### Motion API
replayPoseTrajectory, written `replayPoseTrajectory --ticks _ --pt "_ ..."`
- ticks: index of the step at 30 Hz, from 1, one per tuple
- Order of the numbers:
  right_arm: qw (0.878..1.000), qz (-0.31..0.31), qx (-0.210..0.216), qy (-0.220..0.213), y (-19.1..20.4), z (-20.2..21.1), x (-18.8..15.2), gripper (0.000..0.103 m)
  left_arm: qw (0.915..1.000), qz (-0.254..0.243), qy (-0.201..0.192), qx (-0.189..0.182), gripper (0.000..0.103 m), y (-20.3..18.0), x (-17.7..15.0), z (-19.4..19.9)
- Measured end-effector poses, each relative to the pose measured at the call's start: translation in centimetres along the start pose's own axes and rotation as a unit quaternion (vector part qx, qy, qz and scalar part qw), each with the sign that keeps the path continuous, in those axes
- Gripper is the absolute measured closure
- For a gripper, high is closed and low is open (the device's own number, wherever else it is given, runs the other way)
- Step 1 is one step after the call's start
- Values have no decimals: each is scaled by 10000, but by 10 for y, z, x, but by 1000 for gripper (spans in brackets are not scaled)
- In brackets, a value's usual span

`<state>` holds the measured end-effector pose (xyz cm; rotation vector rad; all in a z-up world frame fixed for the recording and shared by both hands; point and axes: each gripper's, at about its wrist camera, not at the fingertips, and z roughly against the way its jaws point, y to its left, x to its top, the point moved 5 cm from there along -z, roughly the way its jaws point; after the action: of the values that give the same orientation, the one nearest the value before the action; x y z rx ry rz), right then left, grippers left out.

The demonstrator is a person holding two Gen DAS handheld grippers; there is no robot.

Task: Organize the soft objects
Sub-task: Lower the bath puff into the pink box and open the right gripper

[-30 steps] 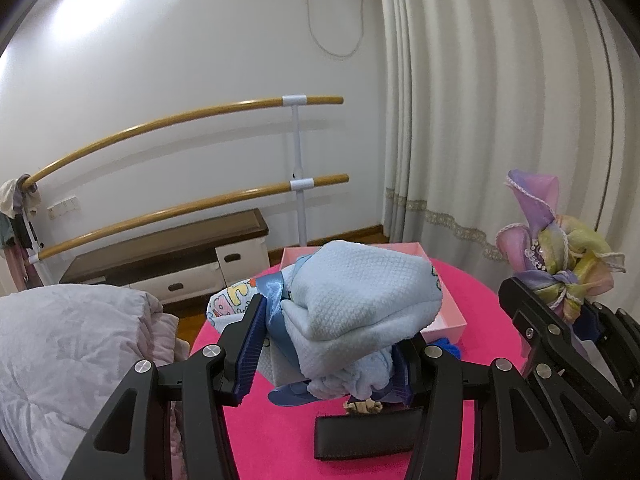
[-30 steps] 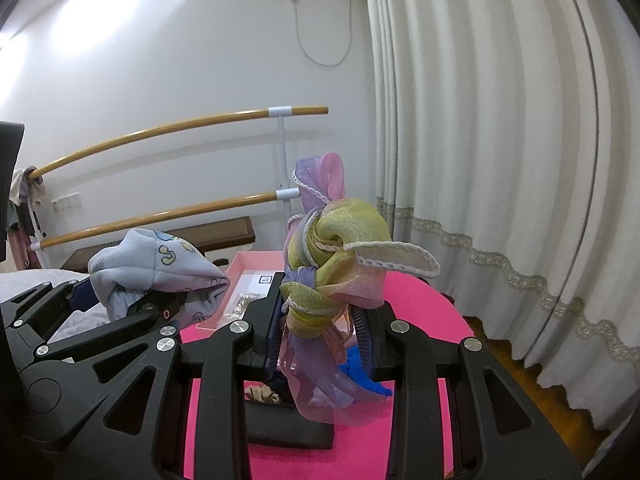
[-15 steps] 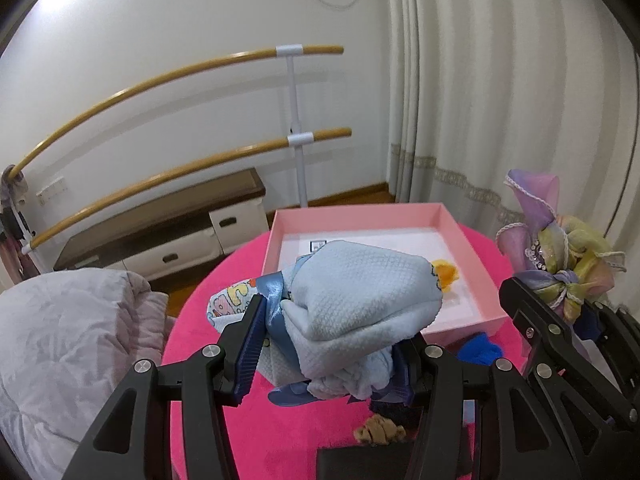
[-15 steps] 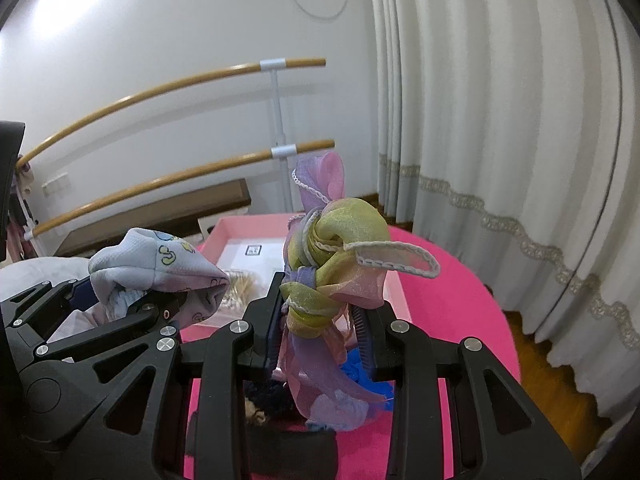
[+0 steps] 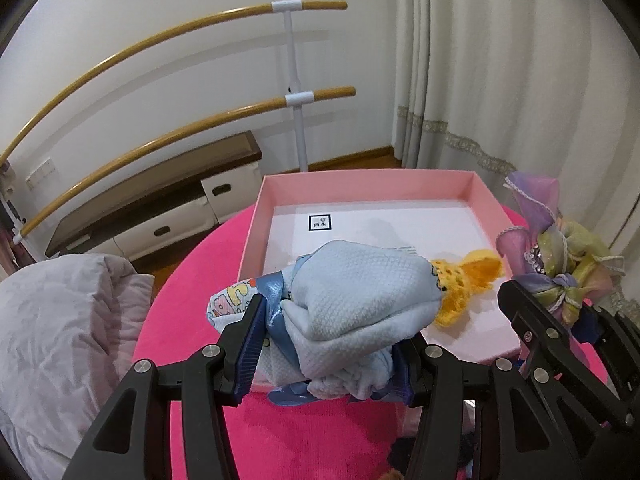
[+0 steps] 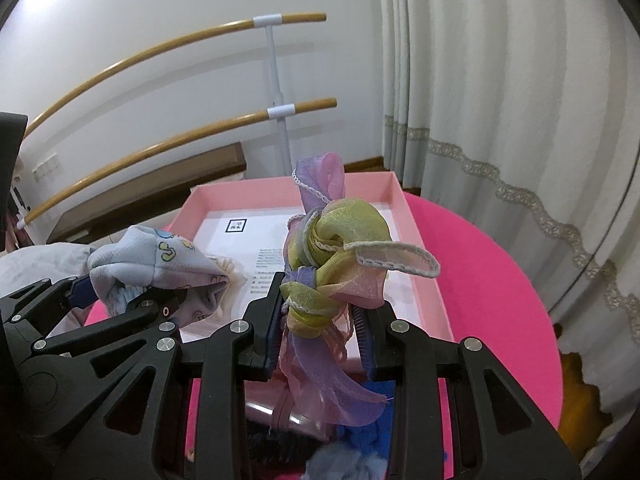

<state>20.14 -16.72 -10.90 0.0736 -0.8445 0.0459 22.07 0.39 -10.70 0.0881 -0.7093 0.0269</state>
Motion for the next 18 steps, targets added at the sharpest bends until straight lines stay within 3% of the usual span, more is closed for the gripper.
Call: replayPoseTrajectory --ticks 8,18 --pt "9998 -42 67 187 -7 -24 2 70 9999 -49 129 21 51 -9 17 -34" --pt "9993 -161 -159 285 -25 -34 1 42 9995 -207 102 237 38 -12 3 -41"
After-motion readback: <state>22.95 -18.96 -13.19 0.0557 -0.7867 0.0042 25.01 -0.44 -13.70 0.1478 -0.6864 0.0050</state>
